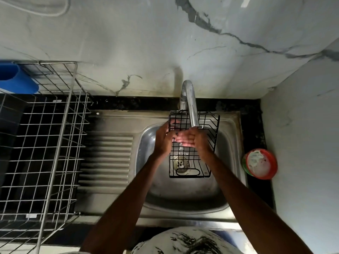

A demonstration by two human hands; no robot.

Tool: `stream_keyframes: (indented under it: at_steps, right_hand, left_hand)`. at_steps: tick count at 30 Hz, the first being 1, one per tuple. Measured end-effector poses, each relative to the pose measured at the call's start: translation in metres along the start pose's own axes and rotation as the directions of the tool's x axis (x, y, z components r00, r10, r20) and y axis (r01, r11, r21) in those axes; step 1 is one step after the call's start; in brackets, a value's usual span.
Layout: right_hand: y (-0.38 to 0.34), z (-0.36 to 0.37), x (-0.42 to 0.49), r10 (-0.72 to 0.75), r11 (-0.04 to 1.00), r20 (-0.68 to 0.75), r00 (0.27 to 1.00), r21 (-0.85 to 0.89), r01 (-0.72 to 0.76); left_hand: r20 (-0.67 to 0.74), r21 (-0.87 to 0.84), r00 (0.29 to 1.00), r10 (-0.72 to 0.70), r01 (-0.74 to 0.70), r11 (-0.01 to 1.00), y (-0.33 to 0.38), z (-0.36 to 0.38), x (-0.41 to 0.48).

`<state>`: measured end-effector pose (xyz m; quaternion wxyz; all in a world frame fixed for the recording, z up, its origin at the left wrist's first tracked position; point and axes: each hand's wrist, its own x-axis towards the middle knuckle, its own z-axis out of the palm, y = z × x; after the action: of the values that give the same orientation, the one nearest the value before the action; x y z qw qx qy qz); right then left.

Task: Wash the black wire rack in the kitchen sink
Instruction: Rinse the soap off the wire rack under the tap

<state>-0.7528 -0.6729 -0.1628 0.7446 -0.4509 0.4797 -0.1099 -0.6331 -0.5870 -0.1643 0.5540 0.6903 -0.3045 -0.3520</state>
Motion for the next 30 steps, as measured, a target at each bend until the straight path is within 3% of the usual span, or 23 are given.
stream_keyframes:
  at_steps: [3,5,9,12,14,20,23,27,30]
  right_hand:
    - [-0.016,-0.003,0.006,-0.003,0.987,-0.029,1.000,0.160,0.007]
    - [-0.013,-0.003,0.003,0.009,0.981,0.019,1.000,0.195,-0.012]
    - [0.018,-0.005,-0.008,0.126,0.987,0.065,0.990,-0.109,-0.119]
    - [0.044,-0.009,-0.015,0.291,0.893,0.063,0.955,-0.375,-0.247]
    - [0.052,-0.011,-0.017,0.291,0.871,0.030,0.956,-0.422,-0.252]
    - [0.033,-0.006,-0.016,0.079,0.957,-0.096,0.992,-0.270,-0.103]
    - [0.004,0.001,-0.015,-0.016,0.996,-0.139,0.990,-0.084,0.005]
    - [-0.044,0.009,-0.018,-0.107,0.983,-0.121,0.987,0.136,0.123]
    - [-0.052,0.010,-0.021,-0.080,0.984,-0.046,0.996,0.155,0.087]
  left_hand:
    - [0.001,-0.116,0.998,-0.056,0.056,0.992,0.004,-0.001,-0.001]
    - [-0.010,-0.101,0.999,-0.045,0.044,0.994,0.004,0.000,0.000]
    - [-0.051,-0.035,0.998,-0.023,0.021,0.999,0.000,-0.001,0.002]
    - [-0.055,-0.056,0.998,-0.040,0.037,0.998,-0.003,-0.004,0.001]
    - [-0.058,-0.084,0.997,-0.052,0.047,0.995,-0.001,-0.005,0.000]
    - [-0.063,-0.076,0.994,-0.085,0.080,0.994,-0.001,-0.006,-0.002]
    - [-0.044,-0.058,0.995,-0.090,0.088,0.994,0.004,-0.005,-0.002]
    - [-0.040,-0.050,0.994,-0.104,0.102,0.994,0.001,-0.002,-0.005]
    - [-0.044,-0.028,0.993,-0.109,0.107,0.994,-0.004,0.000,-0.003]
